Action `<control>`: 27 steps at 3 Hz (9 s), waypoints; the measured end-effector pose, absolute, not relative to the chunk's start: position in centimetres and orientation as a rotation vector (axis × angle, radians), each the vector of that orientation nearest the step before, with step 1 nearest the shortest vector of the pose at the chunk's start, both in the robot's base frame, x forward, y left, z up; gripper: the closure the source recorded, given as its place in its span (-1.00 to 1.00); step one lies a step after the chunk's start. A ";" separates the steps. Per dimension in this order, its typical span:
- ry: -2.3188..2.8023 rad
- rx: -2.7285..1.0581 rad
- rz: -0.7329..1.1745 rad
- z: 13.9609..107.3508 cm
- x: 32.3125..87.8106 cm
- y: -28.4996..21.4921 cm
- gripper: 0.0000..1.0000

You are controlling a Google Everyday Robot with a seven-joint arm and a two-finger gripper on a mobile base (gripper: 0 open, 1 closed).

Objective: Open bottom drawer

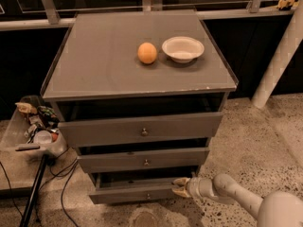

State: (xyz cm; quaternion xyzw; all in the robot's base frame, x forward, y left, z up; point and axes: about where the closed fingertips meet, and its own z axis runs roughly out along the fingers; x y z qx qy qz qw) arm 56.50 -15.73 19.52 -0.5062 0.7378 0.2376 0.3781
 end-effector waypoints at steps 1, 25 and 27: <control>1.886 -1.294 0.607 19.5 56.5 -15.7 0.16; 1.842 -1.392 0.496 16.0 54.3 -13.6 0.31; 1.840 -1.379 0.478 16.6 52.5 -14.8 1.00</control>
Offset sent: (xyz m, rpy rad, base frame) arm 0.0000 0.0000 0.0000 0.0000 0.0000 0.0000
